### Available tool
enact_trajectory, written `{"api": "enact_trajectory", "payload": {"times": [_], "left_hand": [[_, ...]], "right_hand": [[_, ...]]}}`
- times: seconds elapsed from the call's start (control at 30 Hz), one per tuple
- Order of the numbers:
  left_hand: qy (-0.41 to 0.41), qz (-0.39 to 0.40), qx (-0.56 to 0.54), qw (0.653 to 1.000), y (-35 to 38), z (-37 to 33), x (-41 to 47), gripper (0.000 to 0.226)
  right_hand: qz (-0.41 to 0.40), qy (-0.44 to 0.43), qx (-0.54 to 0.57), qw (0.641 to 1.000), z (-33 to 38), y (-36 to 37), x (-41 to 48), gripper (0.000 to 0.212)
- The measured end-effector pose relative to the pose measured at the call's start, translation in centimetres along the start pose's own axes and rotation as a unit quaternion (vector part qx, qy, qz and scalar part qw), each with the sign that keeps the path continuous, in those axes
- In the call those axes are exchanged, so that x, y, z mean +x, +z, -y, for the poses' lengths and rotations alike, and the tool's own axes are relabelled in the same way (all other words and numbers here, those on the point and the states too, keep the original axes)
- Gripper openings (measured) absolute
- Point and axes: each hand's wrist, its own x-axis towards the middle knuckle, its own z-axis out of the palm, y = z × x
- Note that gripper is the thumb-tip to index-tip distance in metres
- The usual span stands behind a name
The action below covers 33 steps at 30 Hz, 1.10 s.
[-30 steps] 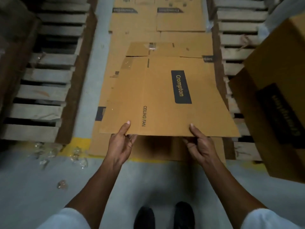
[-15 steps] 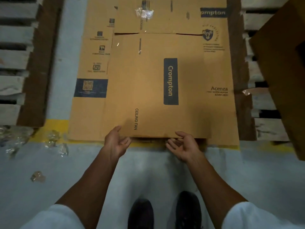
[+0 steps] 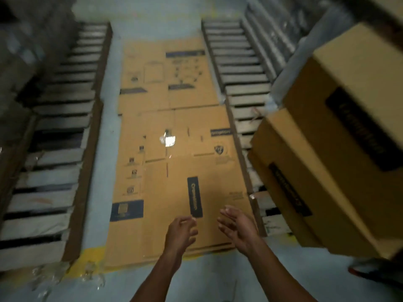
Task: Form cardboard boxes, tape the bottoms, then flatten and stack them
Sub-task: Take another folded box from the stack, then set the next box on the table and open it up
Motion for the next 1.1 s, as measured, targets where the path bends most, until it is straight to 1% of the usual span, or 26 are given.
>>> {"api": "enact_trajectory", "payload": {"times": [0.07,0.17,0.23,0.3,0.4,0.47,0.53,0.6,0.67,0.8,0.87,0.93,1.0,1.1], "left_hand": [[0.028,0.032,0.011,0.999,3.2,-4.5,-5.6,0.008],[0.064,0.11,0.066,0.99,9.4,-9.5,-12.9,0.014],[0.091,0.148,0.094,0.98,13.9,-12.3,-16.9,0.014],[0.104,0.187,0.098,0.972,18.4,-14.0,-20.1,0.014],[0.113,0.237,0.114,0.958,24.7,-14.4,-23.4,0.017],[0.102,0.25,0.116,0.956,28.6,-13.7,-24.4,0.019],[0.078,0.237,0.111,0.962,32.5,-13.1,-25.0,0.024],[0.062,0.218,0.112,0.968,36.0,-12.7,-25.5,0.031],[0.052,0.2,0.108,0.972,39.4,-12.1,-26.0,0.041],[0.052,0.162,0.107,0.98,45.0,-11.0,-25.8,0.057],[0.077,0.148,0.101,0.981,47.0,-10.3,-24.9,0.065],[0.092,0.135,0.1,0.981,48.2,-9.5,-24.0,0.072],[0.097,0.122,0.097,0.983,48.9,-9.0,-23.4,0.079],[0.105,0.082,0.084,0.988,49.0,-9.0,-23.4,0.092]], "right_hand": [[-0.003,-0.049,0.003,0.999,6.6,-0.6,-5.9,0.024],[-0.029,-0.121,-0.001,0.992,15.5,-3.8,-14.3,0.019],[-0.055,-0.174,0.001,0.983,20.6,-7.1,-18.9,0.016],[-0.096,-0.226,-0.023,0.969,24.8,-11.1,-22.2,0.017],[-0.16,-0.317,-0.105,0.929,29.5,-17.8,-24.9,0.015],[-0.199,-0.368,-0.148,0.896,32.4,-22.0,-25.7,0.016],[-0.238,-0.406,-0.176,0.865,35.6,-25.7,-25.5,0.017],[-0.26,-0.432,-0.224,0.834,39.1,-29.1,-24.6,0.012],[-0.271,-0.421,-0.305,0.81,42.5,-32.7,-22.9,0.013],[-0.232,-0.297,-0.434,0.818,46.5,-39.5,-17.6,0.023],[-0.211,-0.235,-0.472,0.823,47.0,-41.8,-15.0,0.035],[-0.176,-0.206,-0.471,0.84,46.9,-42.9,-13.6,0.045],[-0.149,-0.198,-0.442,0.862,46.6,-43.6,-12.4,0.052],[-0.16,-0.193,-0.418,0.874,46.2,-44.2,-11.3,0.066]]}}
